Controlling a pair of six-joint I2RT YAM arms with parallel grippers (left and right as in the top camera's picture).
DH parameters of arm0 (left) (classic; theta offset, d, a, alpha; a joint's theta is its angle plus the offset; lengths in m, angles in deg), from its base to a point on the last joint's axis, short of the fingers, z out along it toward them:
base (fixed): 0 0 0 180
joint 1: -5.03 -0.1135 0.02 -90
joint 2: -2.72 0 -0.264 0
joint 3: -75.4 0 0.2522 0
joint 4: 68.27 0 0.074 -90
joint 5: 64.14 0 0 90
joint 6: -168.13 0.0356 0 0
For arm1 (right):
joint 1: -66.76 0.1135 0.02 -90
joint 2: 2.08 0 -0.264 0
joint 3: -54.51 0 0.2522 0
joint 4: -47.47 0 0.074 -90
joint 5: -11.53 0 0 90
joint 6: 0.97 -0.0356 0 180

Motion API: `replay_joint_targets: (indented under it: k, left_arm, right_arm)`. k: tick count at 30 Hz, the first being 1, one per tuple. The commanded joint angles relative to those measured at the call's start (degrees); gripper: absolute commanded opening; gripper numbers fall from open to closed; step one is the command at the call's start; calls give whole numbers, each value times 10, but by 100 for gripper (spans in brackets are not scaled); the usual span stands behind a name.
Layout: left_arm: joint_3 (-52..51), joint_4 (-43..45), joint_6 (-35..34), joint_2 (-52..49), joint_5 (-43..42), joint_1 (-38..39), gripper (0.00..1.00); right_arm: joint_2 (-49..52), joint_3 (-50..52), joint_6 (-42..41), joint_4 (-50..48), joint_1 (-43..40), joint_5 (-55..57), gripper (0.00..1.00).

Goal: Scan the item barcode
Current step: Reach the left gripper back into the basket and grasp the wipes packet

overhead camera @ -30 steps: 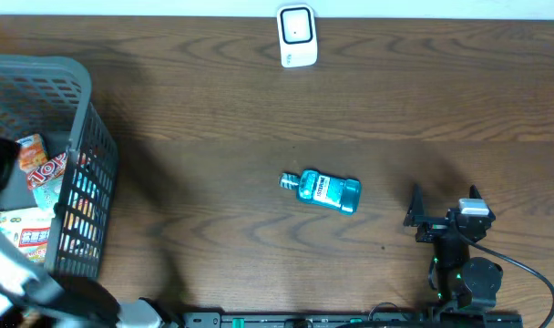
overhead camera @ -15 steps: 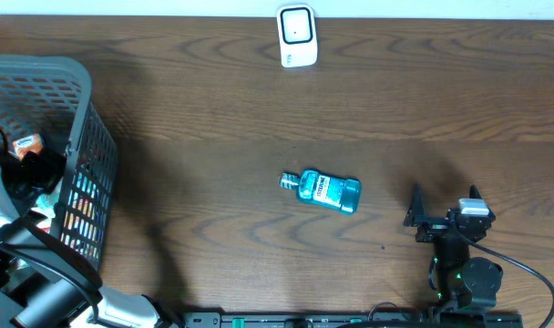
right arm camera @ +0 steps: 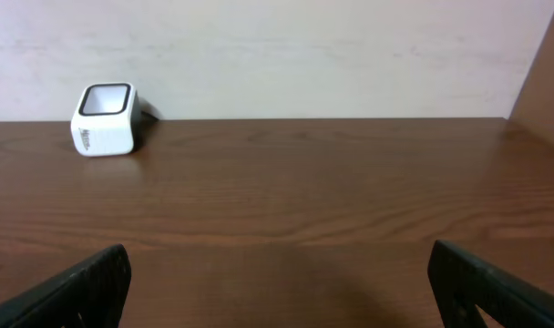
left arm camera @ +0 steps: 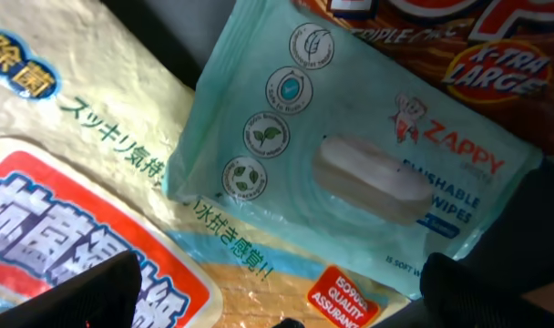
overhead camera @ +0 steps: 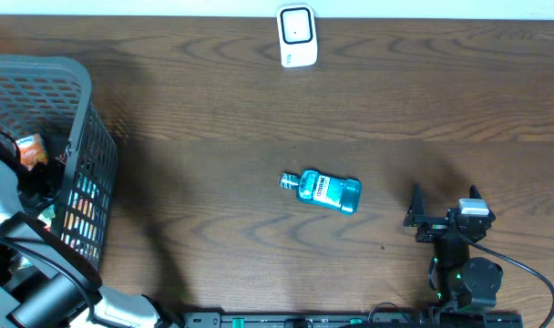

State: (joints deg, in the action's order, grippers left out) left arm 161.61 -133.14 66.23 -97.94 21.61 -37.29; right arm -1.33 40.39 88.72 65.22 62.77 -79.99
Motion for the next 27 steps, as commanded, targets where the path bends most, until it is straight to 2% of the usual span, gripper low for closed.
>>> replay_joint_targets:
  k: [1, 13, 18, 27]
  left_arm:
    - [-9, 11, 32, -4, 9, 5, 98]
    - [-10, 57, 100, -38, 9, 32, 98]
    - [-10, 69, 103, -59, 72, 32, 98]
    - [-10, 97, 134, -78, 73, 33, 98]
  right_arm:
    - [0, 0, 8, 2, 2, -1, 99]
    - [0, 0, 8, 2, 2, -1, 99]
    - [0, 0, 8, 2, 2, -1, 99]
    - [0, 0, 8, 2, 2, -1, 99]
